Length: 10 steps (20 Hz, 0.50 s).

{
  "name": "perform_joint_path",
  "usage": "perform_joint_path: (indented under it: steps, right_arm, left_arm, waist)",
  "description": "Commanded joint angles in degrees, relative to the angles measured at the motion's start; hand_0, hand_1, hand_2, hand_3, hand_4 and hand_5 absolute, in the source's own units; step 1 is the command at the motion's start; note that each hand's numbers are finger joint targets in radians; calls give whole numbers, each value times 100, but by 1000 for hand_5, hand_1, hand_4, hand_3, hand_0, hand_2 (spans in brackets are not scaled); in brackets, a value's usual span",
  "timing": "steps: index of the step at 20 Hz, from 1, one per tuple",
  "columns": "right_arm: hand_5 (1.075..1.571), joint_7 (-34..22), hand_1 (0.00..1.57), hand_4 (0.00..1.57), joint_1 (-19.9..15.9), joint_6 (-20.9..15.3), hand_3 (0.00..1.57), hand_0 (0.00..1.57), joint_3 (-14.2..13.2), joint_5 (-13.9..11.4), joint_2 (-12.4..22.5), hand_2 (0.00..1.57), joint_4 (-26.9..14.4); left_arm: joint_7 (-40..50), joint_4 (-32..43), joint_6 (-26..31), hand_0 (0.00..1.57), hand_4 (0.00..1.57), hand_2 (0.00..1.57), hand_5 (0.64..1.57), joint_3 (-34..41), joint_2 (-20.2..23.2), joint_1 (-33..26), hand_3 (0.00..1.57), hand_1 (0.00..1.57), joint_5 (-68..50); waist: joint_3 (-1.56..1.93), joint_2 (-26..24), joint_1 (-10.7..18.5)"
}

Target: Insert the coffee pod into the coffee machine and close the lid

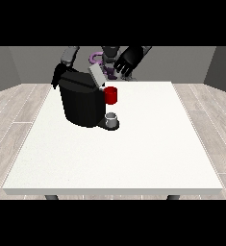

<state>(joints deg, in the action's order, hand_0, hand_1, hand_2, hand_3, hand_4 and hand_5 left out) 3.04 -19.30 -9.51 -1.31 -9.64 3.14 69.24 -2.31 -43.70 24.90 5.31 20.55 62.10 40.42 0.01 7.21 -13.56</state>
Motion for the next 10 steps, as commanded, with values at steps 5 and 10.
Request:
perform_joint_path:
  steps: [5, 10]
  right_arm:
    - [1571, -368, 0, 0, -536, 118, 0, 0, -85, 118, 107, 0, 304]
    - [1571, -282, 0, 147, -518, -16, 0, 0, -81, 56, 49, 0, 316]
  left_arm:
    - [87, 295, 4, 1222, 475, 1288, 1571, 302, 483, 738, 1238, 1222, 20]
    - [79, 443, 149, 1258, 494, 1299, 1571, 257, 482, 843, 1245, 1258, 51]
  waist:
    - [0, 613, -384]
    - [1, 689, -369]
